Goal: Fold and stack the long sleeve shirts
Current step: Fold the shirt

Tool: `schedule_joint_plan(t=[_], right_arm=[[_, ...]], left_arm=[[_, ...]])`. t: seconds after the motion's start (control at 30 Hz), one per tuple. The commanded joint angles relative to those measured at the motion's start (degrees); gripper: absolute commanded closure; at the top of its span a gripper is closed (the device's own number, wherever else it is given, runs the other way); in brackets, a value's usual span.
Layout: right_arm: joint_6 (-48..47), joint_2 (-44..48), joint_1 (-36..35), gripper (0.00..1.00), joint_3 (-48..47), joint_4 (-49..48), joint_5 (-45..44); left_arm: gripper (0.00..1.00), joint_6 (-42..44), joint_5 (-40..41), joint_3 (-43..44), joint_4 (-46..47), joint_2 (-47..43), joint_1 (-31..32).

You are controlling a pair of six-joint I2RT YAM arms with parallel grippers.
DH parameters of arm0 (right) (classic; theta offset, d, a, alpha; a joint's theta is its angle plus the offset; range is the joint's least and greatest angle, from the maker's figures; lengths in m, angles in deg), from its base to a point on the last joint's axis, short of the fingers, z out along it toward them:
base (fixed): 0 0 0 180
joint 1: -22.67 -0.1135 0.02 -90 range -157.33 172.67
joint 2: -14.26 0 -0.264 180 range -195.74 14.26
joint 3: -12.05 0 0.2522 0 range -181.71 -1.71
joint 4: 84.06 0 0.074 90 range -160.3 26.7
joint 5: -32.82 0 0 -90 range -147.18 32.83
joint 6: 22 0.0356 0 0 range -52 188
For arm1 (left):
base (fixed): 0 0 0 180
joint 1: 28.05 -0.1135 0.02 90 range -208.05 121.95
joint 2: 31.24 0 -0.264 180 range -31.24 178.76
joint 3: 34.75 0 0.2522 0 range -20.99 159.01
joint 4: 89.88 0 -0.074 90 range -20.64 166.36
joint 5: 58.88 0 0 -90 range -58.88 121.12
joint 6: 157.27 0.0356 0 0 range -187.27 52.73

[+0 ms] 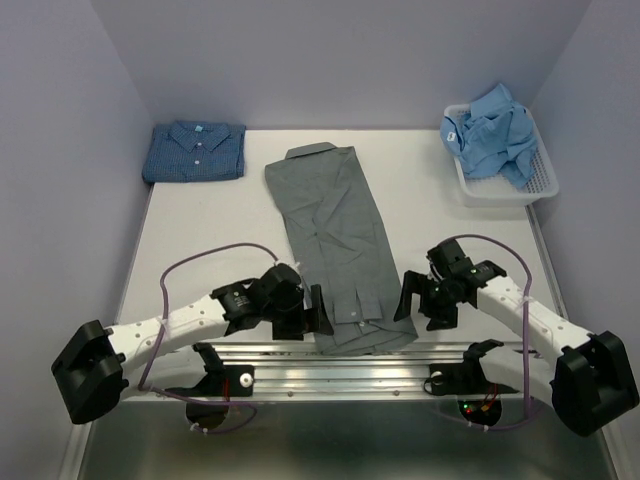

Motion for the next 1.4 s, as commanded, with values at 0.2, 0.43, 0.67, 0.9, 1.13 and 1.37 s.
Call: schedule_joint_plan(t=[0.2, 0.43, 0.67, 0.9, 1.13, 1.37], right_arm=[[1.1, -0.6, 0.0, 0.00, 2.6, -1.4, 2.5], [0.5, -0.8, 0.0, 0.00, 2.8, -2.2, 3.0], [0.0, -1.4, 0.0, 0.00, 3.4, -2.5, 4.1], [-0.2, -2.2, 0.0, 0.08, 3.6, -3.7, 4.6], [-1.1, -6.2, 0.0, 0.35, 4.1, -6.8, 6.9], [-2.9, -5.1, -0.6, 0.96, -0.5, -9.6, 1.3]], left_arm=[[0.10, -9.0, -3.0, -8.4, 8.0, -1.7, 2.1], [0.28, -8.1, -4.3, -7.0, 13.8, 6.4, 4.4], [0.36, -5.6, -3.5, -5.8, 14.4, 13.8, 4.8], [0.64, -3.1, -2.2, -2.1, 14.7, 18.9, 4.8], [1.00, -3.5, -3.0, -1.2, 15.4, 18.4, 4.8], [1.00, -5.9, -4.5, -0.6, 15.5, 12.7, 4.8]])
